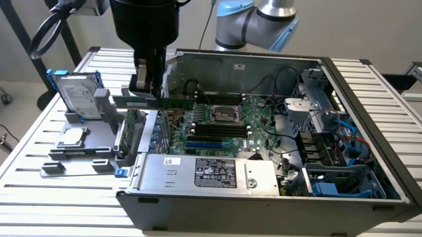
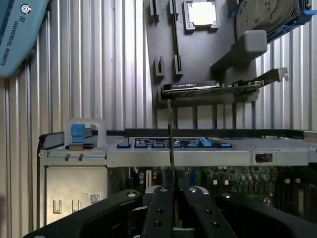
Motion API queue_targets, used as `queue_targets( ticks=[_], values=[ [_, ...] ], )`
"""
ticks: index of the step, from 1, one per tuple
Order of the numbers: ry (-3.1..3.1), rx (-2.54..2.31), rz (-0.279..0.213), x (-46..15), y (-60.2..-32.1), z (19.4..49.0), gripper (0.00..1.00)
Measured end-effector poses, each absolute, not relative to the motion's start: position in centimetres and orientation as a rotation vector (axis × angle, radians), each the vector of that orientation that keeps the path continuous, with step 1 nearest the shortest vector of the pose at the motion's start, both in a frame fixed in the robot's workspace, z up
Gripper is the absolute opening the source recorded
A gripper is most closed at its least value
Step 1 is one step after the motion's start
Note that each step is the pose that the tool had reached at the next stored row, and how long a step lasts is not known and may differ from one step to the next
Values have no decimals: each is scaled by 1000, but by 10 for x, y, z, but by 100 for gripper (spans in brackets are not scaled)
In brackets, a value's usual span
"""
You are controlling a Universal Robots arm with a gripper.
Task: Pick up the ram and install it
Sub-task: 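Pick up the ram and move it above insertion slot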
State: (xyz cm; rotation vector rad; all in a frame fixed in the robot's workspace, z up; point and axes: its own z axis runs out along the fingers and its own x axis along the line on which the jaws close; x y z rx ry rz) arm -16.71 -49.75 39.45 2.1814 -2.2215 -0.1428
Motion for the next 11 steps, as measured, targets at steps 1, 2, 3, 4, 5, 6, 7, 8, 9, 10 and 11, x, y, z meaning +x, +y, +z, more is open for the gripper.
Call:
queue_targets(
  ticks=[1, 2, 3, 4, 5, 6, 7, 8, 9, 10, 11],
  values=[
    [-2222, 2182, -143, -163, -497, 394, 14],
    [-2222, 2182, -144, -158, -497, 394, 14],
    [-2222, 2182, -145, -154, -496, 394, 14],
    [-2222, 2182, -146, -149, -496, 394, 14],
    [-2222, 2182, -146, -144, -495, 394, 14],
    [-2222, 2183, -147, -140, -495, 394, 14],
    [-2223, 2183, -147, -135, -494, 394, 14],
    [-2223, 2183, -148, -131, -494, 394, 14],
    [-2223, 2183, -149, -126, -493, 393, 14],
    [-2223, 2184, -151, -122, -492, 393, 14],
    [-2224, 2184, -153, -117, -492, 393, 14]
  ],
)
